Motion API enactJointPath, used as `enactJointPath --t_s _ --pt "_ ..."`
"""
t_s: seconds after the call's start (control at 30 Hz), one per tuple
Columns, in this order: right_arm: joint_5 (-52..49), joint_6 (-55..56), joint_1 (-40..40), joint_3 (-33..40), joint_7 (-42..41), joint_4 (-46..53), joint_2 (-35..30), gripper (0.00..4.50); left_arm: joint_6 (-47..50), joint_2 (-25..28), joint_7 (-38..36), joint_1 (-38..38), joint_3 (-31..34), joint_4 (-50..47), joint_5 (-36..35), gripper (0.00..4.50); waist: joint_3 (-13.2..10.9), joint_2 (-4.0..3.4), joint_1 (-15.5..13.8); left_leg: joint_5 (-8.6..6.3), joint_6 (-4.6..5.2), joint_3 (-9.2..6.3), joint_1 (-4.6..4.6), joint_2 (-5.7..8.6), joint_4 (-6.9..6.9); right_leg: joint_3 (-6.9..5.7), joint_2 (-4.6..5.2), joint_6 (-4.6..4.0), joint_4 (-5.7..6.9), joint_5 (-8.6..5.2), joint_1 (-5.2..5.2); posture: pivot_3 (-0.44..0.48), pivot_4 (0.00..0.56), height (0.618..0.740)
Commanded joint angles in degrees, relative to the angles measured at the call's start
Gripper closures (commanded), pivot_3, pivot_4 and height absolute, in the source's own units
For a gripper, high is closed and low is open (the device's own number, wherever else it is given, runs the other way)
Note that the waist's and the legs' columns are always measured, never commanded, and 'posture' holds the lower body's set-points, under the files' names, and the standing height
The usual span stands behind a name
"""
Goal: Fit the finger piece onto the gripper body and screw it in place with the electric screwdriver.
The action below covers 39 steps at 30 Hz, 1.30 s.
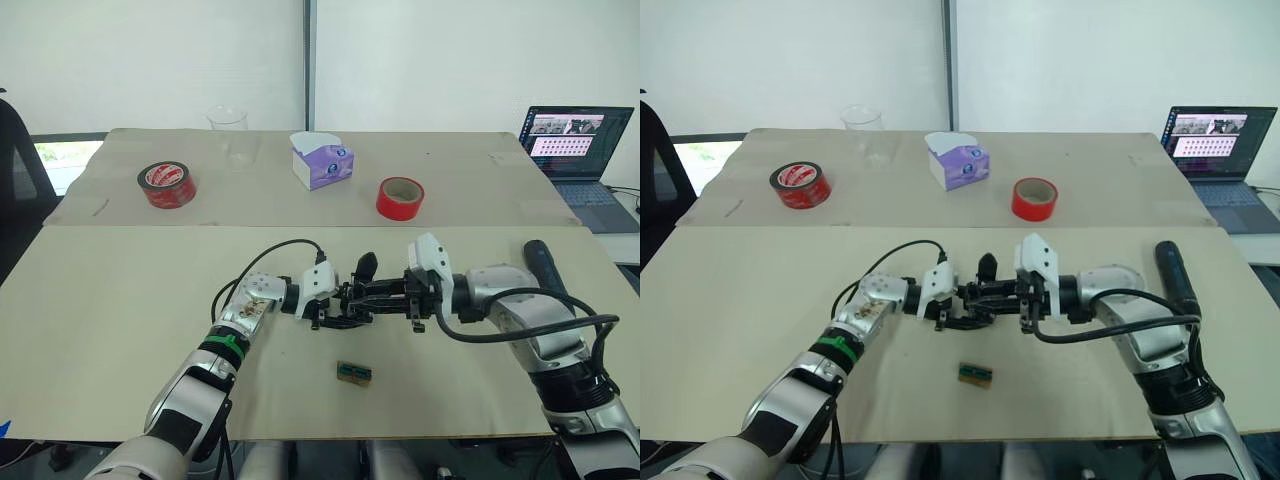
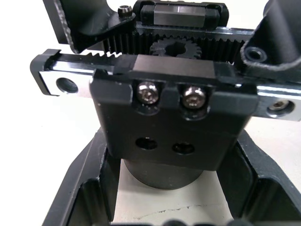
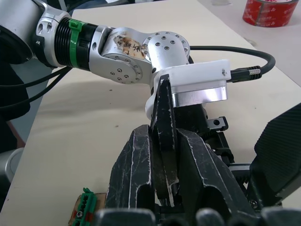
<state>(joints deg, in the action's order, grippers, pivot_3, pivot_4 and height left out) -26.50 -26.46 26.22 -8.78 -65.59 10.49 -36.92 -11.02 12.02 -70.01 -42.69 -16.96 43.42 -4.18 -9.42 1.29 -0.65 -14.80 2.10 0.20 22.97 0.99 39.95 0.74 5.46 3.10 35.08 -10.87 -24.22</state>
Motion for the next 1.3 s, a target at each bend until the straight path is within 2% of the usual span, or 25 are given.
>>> enactJointPath --t_s 0.03,0.27,0.43,0.5,0.6,0.73,0.87,1.07,1.3 --pt "1.8 1.0 -2.4 -0.4 1.1 -2.2 0.5 4.16 0.1 0.3 1.5 -0.6 1.4 -1.8 0.0 2.21 0.0 0.0 0.0 0.0 0.0 0.0 -0.01 0.0 0.0 0.0 0.0 0.0 0.0 0.0 0.01 0.0 0.15 0.74" --pt "3.4 2.0 -1.0 -2.5 -1.0 -6.2 0.2 4.16 0.4 0.4 1.3 -0.4 1.4 -2.3 -0.1 2.21 0.0 0.0 0.1 0.0 0.0 0.01 -0.11 0.0 0.0 0.02 -0.01 0.0 0.03 0.0 0.08 0.0 0.15 0.74" --pt "3.2 -8.5 0.1 -7.5 -2.9 -4.4 -3.7 4.16 1.4 0.3 1.6 -0.2 1.5 -3.3 -0.3 2.21 0.1 -0.01 -0.1 0.0 0.0 0.0 -0.13 -0.02 0.0 0.02 -0.02 -0.01 0.03 0.0 0.09 0.0 0.15 0.74" --pt "3.2 -9.5 -0.1 -7.6 -1.8 -3.7 -3.5 4.16 1.7 0.3 1.8 0.0 1.5 -3.8 -0.3 2.21 0.1 0.0 -0.2 0.0 0.0 -0.04 -0.12 -0.04 -0.01 -0.02 -0.01 -0.01 -0.01 0.0 0.11 0.0 0.15 0.74" --pt "2.5 -8.4 -2.9 -4.2 5.0 -1.4 0.5 4.16 2.4 0.5 1.8 0.7 1.5 -5.1 -0.4 2.21 0.2 0.09 0.0 0.0 0.0 -0.04 -0.12 -0.04 -0.04 -0.01 0.01 -0.01 -0.03 0.0 0.12 0.0 0.15 0.74" --pt "4.5 -3.9 -5.6 -2.7 7.0 -2.1 1.6 4.16 3.0 0.9 1.8 1.2 1.4 -6.2 -0.4 2.21 0.3 0.06 0.3 0.0 0.0 -0.01 -0.18 -0.06 -0.04 0.05 -0.03 -0.01 0.02 0.0 0.15 0.0 0.15 0.74" --pt "4.4 -1.9 -5.2 -3.9 2.2 -4.6 -0.4 4.16 3.2 1.1 1.8 1.4 1.5 -6.5 -0.3 2.21 0.3 0.06 0.3 0.0 0.0 0.0 -0.21 -0.06 -0.07 0.04 -0.07 -0.01 0.01 -0.01 0.15 0.0 0.15 0.74" --pt "6.3 -3.1 -0.1 -9.0 -5.4 -11.4 -3.4 4.16 3.5 1.3 1.9 1.3 1.6 -6.9 -0.4 2.21 0.3 0.06 0.2 0.0 0.0 0.0 -0.24 -0.05 -0.06 0.03 -0.07 -0.02 -0.01 -0.01 0.19 0.0 0.15 0.74" --pt "5.3 -10.0 3.0 -10.2 -3.7 -12.6 -2.4 4.16 4.2 1.8 2.0 1.7 1.8 -7.9 -0.5 2.21 0.4 0.06 0.2 0.0 0.0 -0.01 -0.26 -0.07 -0.06 0.03 -0.06 -0.03 0.0 0.0 0.2 0.0 0.15 0.74"
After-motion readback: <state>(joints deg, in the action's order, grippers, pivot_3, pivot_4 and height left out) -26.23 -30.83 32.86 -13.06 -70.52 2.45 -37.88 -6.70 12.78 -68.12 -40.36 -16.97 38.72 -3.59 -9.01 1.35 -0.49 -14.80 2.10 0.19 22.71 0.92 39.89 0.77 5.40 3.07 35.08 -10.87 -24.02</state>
